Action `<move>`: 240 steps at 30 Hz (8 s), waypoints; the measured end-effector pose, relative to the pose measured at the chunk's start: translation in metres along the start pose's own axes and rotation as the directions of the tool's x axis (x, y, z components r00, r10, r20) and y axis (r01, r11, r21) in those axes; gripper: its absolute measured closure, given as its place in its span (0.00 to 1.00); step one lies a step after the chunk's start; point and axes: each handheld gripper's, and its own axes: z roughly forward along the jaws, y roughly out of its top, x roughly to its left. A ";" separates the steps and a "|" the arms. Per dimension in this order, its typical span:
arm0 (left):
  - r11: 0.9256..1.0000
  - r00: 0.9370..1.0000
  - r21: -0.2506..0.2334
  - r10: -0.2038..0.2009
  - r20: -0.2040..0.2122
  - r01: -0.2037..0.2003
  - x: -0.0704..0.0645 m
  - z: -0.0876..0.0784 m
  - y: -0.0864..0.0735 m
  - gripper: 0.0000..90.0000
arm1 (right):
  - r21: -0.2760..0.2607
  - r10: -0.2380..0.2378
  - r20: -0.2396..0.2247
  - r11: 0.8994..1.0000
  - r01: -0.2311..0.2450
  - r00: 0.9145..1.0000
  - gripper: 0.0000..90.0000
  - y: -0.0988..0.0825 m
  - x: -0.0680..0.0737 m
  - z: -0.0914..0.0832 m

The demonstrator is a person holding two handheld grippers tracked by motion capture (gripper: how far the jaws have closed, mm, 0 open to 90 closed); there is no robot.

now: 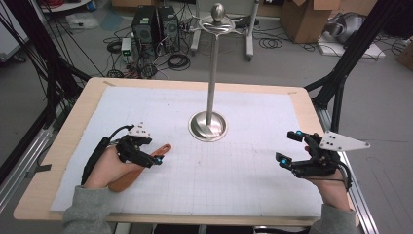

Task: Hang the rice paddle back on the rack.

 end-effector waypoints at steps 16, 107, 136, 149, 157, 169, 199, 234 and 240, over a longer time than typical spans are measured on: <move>0.990 0.998 0.131 -0.055 -0.004 0.055 0.006 0.002 0.012 0.17 | 0.010 -0.001 -0.010 1.000 0.001 1.000 0.14 0.000 0.001 0.001; 0.933 0.999 0.358 -0.015 -0.052 0.033 0.004 0.005 0.031 0.73 | 0.096 -0.034 -0.060 0.995 0.040 0.998 0.15 -0.002 0.006 0.012; 0.998 0.995 0.043 -0.051 -0.083 0.054 -0.004 -0.039 0.026 0.73 | 0.068 -0.035 -0.071 0.997 0.040 0.997 0.15 0.003 0.001 0.020; 0.991 0.995 -0.124 -0.067 -0.067 0.059 -0.010 -0.048 0.029 0.73 | 0.063 -0.037 -0.076 0.997 0.042 0.996 0.15 0.005 -0.001 0.025; 0.978 0.995 -0.199 -0.072 -0.075 0.056 -0.013 -0.050 0.032 0.73 | 0.065 -0.030 -0.077 0.997 0.035 0.997 0.15 0.005 0.000 0.025; 0.946 0.996 -0.319 -0.081 -0.044 0.063 -0.011 -0.059 0.040 0.73 | 0.063 -0.035 -0.070 0.997 0.039 0.997 0.15 0.005 -0.001 0.023; 0.913 0.999 -0.405 -0.043 0.017 0.046 0.005 -0.092 0.092 0.73 | 0.067 -0.034 -0.061 0.997 0.039 0.998 0.15 0.005 -0.002 0.022; 0.899 1.000 -0.438 -0.006 0.024 0.016 0.020 -0.102 0.154 0.73 | 0.063 -0.030 -0.055 0.997 0.034 0.998 0.15 0.002 -0.006 0.021; 0.898 1.000 -0.440 0.005 0.028 0.008 0.020 -0.102 0.164 0.73 | 0.062 -0.026 -0.055 0.998 0.030 0.998 0.15 0.002 -0.007 0.020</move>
